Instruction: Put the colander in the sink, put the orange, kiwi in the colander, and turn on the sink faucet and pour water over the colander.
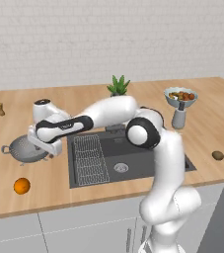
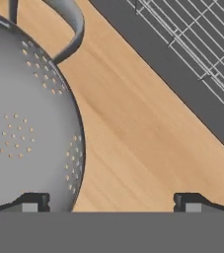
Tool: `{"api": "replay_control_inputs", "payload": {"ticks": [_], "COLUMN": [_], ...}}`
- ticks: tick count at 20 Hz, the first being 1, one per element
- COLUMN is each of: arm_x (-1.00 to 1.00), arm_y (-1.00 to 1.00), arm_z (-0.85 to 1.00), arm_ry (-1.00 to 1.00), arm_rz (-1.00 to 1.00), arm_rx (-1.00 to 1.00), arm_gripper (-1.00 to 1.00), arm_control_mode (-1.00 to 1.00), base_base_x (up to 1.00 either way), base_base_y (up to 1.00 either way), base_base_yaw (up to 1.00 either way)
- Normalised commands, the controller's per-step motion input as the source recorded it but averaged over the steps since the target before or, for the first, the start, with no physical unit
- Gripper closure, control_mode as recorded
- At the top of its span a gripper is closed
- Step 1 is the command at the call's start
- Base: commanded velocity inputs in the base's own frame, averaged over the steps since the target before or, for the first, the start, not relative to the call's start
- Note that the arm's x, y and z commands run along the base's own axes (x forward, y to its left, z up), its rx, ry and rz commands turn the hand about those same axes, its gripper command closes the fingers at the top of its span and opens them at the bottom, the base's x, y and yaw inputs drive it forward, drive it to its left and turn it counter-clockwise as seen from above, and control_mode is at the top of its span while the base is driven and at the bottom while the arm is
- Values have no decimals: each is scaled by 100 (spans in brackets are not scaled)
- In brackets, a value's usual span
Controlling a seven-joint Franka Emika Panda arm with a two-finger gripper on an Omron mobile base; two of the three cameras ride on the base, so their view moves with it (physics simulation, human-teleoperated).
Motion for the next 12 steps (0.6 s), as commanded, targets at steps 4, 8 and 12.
{"api": "replay_control_inputs", "payload": {"ticks": [4,8,12], "arm_x": [35,29,25], "arm_y": [6,0,0], "arm_z": [-21,-21,-28], "arm_ry": [0,0,0], "arm_rz": [-4,0,0], "arm_rx": [-7,-2,0], "arm_gripper": [-100,-100,-100], "arm_control_mode": [-100,-100,-100], "base_base_x": [0,0,0], "base_base_y": [0,0,0], "base_base_yaw": [0,0,0]}}
